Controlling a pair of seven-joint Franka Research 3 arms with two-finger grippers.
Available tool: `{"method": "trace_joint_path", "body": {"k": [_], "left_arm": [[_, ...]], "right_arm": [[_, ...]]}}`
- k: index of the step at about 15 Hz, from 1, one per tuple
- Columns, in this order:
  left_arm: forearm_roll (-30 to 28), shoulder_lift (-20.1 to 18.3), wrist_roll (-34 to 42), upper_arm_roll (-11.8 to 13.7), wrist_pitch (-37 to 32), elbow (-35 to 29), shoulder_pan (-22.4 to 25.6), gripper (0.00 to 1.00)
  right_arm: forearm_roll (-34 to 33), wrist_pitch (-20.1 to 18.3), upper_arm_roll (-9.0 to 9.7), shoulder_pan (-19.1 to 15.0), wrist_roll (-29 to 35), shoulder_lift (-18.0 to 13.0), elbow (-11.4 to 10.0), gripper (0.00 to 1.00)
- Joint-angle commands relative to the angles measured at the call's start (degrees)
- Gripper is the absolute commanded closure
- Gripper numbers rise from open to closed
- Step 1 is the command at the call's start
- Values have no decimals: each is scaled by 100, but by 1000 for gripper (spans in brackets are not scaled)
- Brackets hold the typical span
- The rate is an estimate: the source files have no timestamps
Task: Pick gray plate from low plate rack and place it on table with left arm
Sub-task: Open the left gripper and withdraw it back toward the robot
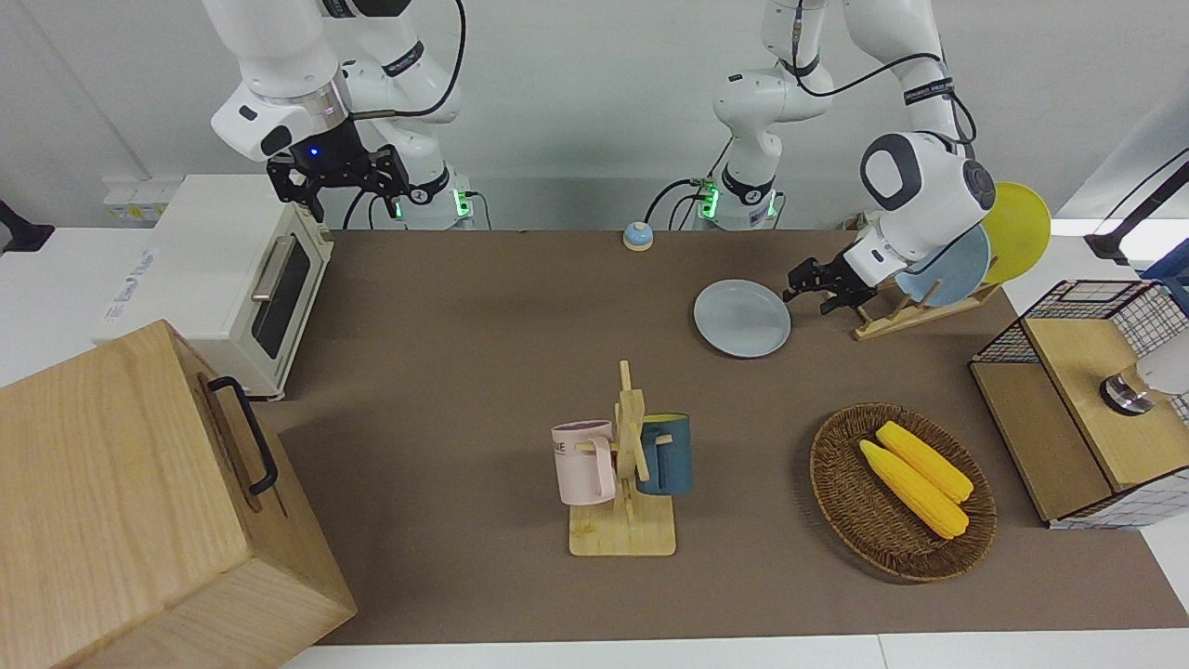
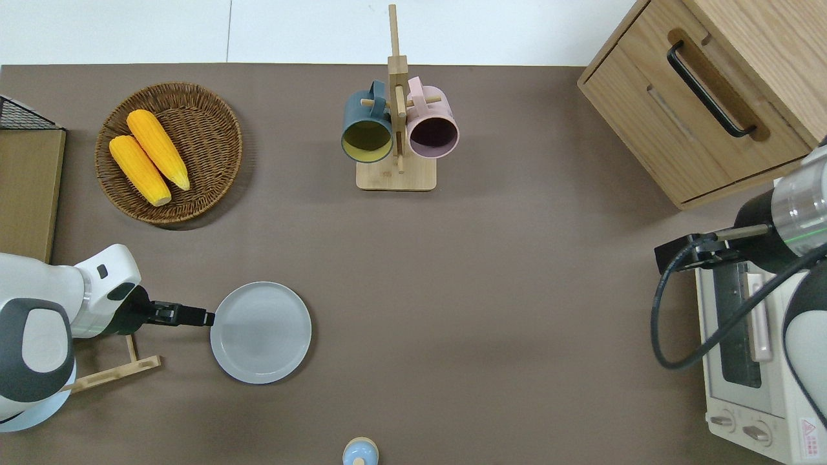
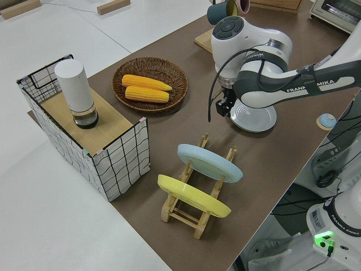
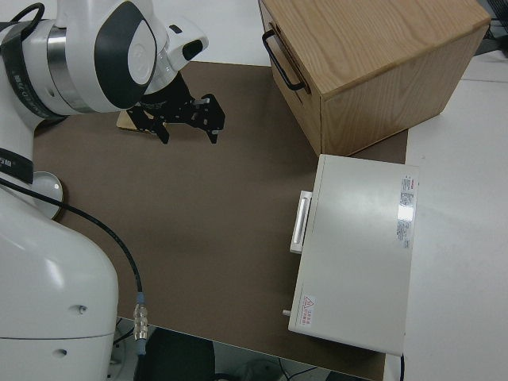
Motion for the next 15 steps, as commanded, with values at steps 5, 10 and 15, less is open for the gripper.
{"method": "trace_joint_path", "body": {"k": [5,10,15], "left_arm": [[1427,-224,-1259,-78,-928,1422,-71,11],[2200,-224,-1242,-227,-1888,2698,-80,7],[2466,-197,-1259,-412,-2372,3367,-80,7]], "right_arm": [[-37,-67,115,-141,68,-12,44,17],[-37,-67,124,-141,68,-12,35,17],[-37,-67,124,-141,68,-20,44,17]]}}
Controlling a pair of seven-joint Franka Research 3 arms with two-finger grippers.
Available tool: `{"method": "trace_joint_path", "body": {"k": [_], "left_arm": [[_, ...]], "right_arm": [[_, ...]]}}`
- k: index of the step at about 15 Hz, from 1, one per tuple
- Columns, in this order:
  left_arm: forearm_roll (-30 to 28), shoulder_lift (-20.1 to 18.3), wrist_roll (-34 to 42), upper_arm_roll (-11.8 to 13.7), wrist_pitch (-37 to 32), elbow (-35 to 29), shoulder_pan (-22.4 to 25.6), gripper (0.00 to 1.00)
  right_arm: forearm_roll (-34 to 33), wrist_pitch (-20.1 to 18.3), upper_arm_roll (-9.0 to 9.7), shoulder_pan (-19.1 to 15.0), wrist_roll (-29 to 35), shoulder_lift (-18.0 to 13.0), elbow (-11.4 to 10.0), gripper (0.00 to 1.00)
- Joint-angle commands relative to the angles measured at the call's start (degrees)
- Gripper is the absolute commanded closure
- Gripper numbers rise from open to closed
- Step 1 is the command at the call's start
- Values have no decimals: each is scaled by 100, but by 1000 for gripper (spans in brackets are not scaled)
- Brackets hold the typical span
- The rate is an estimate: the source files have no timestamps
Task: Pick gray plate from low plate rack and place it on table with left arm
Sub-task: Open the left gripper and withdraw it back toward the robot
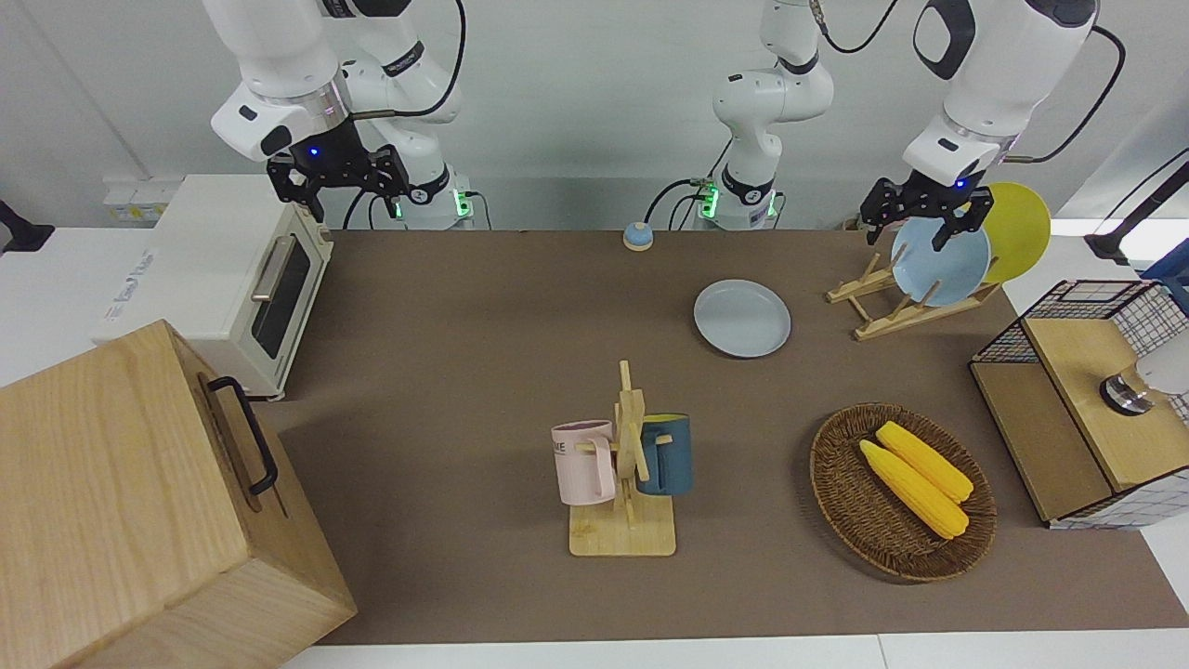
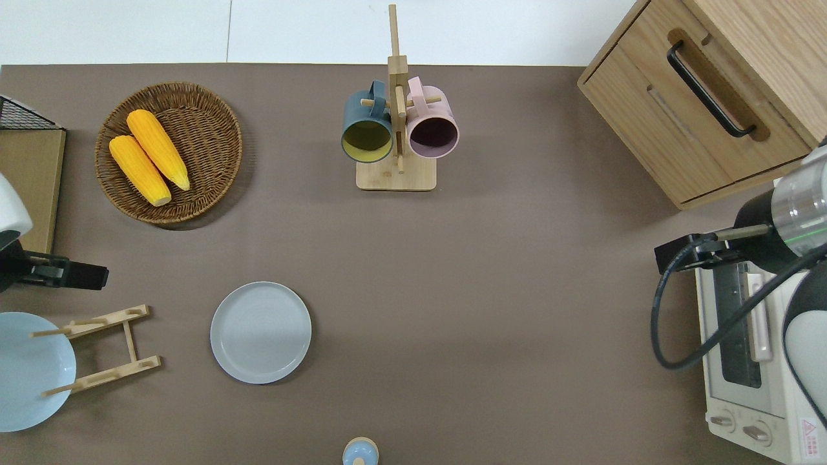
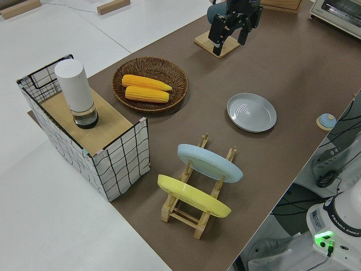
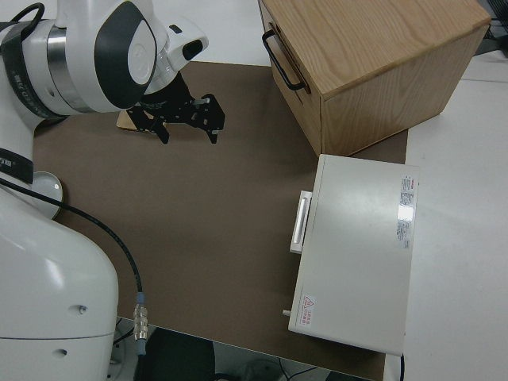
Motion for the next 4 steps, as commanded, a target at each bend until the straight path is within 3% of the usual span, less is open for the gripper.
{"method": "trace_joint_path", "body": {"k": [1,4], "left_arm": [[109,95,-114,-6,-299,384,-49,7],[91,95,-132,-14,-307,385,-49,7]], "right_arm": [[-37,-67,115,-141,68,-20,44,17],[-37,-67,124,-141,68,-12,44,17]]}}
